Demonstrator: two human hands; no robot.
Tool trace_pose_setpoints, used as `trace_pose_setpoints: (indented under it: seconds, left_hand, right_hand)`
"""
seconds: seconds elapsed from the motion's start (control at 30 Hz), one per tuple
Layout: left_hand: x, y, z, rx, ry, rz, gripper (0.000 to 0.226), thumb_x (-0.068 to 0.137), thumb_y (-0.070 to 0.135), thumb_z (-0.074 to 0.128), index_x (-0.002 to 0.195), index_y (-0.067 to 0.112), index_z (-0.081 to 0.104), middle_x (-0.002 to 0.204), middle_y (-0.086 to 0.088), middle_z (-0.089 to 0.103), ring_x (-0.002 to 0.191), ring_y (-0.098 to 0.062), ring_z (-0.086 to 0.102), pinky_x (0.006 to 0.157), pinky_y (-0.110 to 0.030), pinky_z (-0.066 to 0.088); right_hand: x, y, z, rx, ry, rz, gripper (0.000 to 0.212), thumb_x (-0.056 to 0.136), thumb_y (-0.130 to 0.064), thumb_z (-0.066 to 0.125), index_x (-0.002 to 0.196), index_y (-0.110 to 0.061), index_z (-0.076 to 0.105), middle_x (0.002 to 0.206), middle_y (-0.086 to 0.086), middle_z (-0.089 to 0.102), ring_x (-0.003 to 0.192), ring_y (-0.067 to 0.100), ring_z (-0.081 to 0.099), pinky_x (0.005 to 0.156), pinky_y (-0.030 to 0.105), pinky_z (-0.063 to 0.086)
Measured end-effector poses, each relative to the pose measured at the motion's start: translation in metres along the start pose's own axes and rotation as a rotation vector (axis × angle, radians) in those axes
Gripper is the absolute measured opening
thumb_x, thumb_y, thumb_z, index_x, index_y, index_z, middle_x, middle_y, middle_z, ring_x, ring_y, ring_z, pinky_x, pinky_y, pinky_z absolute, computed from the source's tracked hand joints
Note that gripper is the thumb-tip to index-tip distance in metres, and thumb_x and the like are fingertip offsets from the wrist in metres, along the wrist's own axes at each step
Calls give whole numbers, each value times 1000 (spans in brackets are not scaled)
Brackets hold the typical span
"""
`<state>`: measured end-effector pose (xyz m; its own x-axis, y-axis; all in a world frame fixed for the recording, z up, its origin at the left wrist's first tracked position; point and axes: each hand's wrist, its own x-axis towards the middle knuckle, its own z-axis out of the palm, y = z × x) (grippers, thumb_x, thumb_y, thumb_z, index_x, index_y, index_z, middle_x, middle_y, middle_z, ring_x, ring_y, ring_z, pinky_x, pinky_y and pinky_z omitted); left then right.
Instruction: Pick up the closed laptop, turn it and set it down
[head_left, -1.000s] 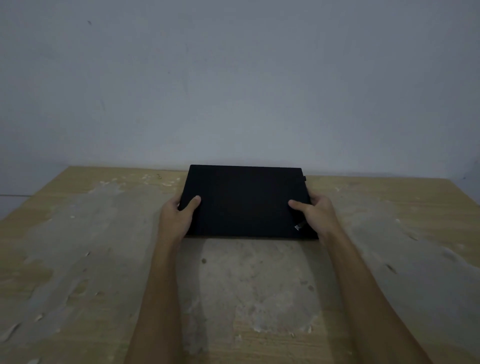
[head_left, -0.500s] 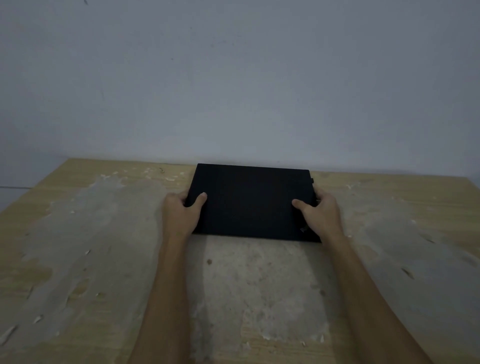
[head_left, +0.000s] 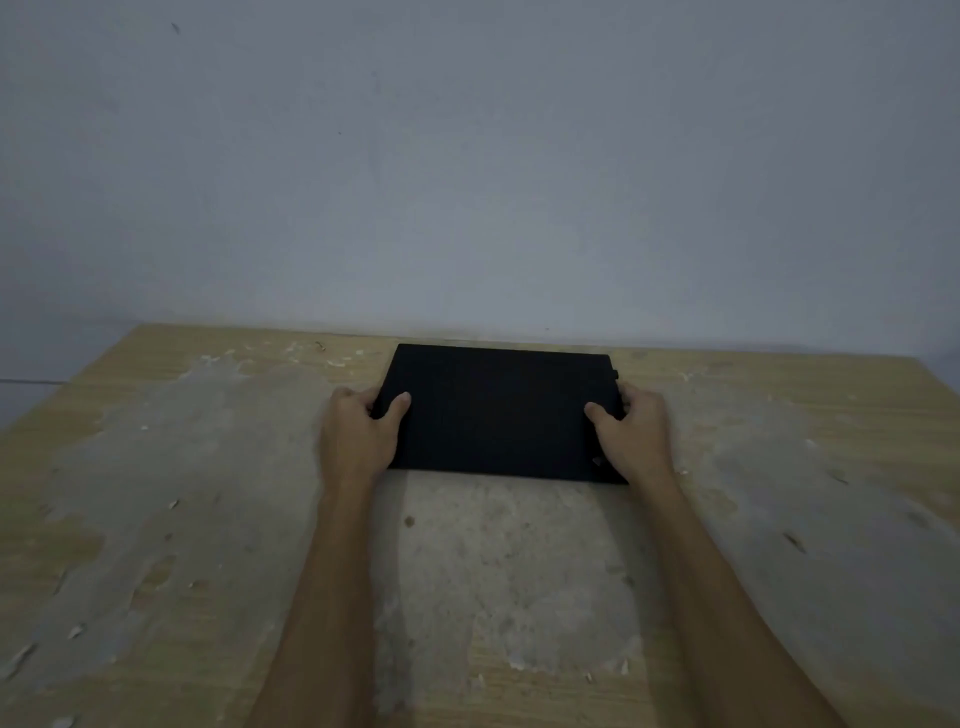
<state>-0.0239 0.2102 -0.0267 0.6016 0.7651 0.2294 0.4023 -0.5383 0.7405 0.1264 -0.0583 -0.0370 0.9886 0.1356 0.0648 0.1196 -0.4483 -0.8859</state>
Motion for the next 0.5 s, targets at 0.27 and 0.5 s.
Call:
trace_pose_setpoints:
  seconds: [0.27, 0.5]
  left_hand:
    - [-7, 9, -9, 19, 20, 57, 37, 93, 36, 72, 121, 12, 74, 103, -2, 55, 85, -19, 59, 70, -30, 45]
    - [-7, 59, -26, 30, 61, 449, 20, 88, 26, 76, 107, 17, 76, 92, 2, 65, 82, -19, 68, 66, -26, 46]
  right_hand:
    - [-1, 7, -4, -77, 22, -63, 77, 81, -53, 69, 147, -14, 52, 133, 9, 61, 106, 28, 68, 76, 47, 65]
    - [-17, -77, -43, -157, 72, -325, 38, 92, -21, 71, 127, -9, 66, 119, 11, 65, 100, 18, 61, 83, 26, 46]
